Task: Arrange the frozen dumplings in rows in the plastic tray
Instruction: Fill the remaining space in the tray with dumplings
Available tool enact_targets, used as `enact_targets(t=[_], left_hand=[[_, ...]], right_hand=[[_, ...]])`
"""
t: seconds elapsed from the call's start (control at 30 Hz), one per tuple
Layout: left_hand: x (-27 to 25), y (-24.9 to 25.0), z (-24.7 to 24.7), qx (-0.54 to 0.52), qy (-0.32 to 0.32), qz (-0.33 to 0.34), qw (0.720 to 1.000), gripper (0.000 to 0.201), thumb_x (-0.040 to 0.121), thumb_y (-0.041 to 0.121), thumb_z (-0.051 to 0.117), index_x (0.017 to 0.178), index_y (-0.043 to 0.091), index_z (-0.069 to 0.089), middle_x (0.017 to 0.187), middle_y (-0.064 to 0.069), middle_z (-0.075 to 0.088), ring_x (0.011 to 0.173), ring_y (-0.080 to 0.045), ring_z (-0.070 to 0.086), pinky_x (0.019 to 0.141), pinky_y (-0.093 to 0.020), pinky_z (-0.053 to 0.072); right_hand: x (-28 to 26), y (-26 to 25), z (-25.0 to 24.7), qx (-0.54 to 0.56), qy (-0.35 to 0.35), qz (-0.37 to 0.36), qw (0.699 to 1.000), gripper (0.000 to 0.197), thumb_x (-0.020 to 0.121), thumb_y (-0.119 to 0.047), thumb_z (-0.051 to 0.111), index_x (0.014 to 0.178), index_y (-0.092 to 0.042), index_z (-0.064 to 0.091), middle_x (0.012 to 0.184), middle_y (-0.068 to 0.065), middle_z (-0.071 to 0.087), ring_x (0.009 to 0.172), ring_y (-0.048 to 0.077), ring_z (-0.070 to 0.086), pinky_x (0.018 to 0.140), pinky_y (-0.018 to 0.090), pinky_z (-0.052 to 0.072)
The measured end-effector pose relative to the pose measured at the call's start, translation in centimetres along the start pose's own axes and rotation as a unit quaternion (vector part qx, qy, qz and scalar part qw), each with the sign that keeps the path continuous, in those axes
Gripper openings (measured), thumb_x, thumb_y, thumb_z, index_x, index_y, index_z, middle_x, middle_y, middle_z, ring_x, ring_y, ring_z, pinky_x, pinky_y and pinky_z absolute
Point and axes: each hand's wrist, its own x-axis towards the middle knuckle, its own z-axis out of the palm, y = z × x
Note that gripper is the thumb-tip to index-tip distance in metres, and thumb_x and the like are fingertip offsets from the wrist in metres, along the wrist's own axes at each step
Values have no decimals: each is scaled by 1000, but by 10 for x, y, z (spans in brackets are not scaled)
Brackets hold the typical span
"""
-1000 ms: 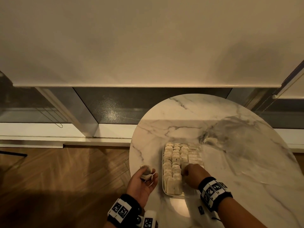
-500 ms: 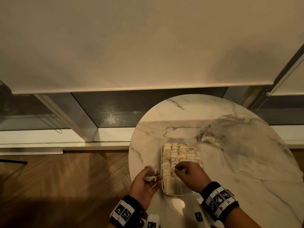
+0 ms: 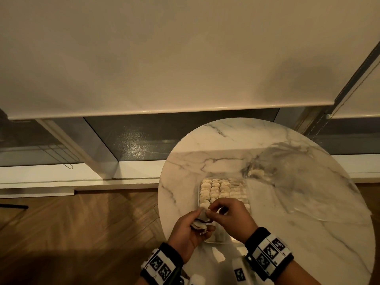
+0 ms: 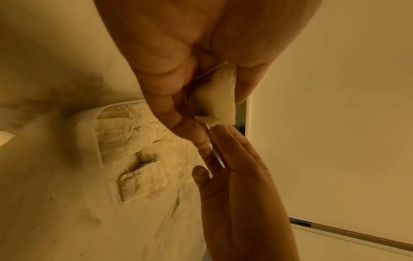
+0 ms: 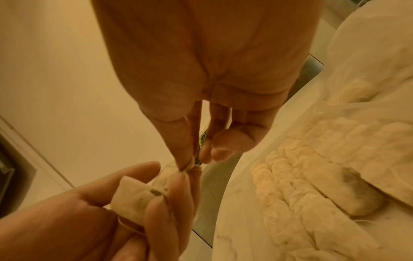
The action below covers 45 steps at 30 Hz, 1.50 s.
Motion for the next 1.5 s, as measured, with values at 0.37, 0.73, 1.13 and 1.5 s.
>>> enact_targets(t=[0.37,0.73,1.13,1.5], left_hand=[[9,2,-3,28,23,52,998,19,96,8,57,115,6,61,98,-20,71,77,-26,66,68,-34,55],[22,1,-8,-28,94,32,995,17,95,7,59,110,1,60,90,-19,66,73,-27,65,61,-33,56],[25,2,-15,-45,116,25,992,12,92,9,62,101,2,65,85,-16,68,78,-29,64,69,-37,55],[21,3,-22,-54,129,23,990,13,92,10,62,103,3,65,88,-17,67,78,-28,64,67,-36,55]], right_hand=[[1,-2,-6,97,-48,103,989,22,81,-13,81,98,-17,68,76,14,69,66,18,68,57,31,57],[2,12,-45,49,127,115,984,12,80,-23,82,83,-17,73,74,4,73,66,18,69,53,29,57],[6,51,-52,-245,50,111,962,20,87,-13,66,93,-30,72,92,-7,70,82,6,62,72,14,46],[14,60,-39,-325,-120,110,932,21,89,-12,63,100,-26,74,100,-5,69,87,8,62,77,17,46]])
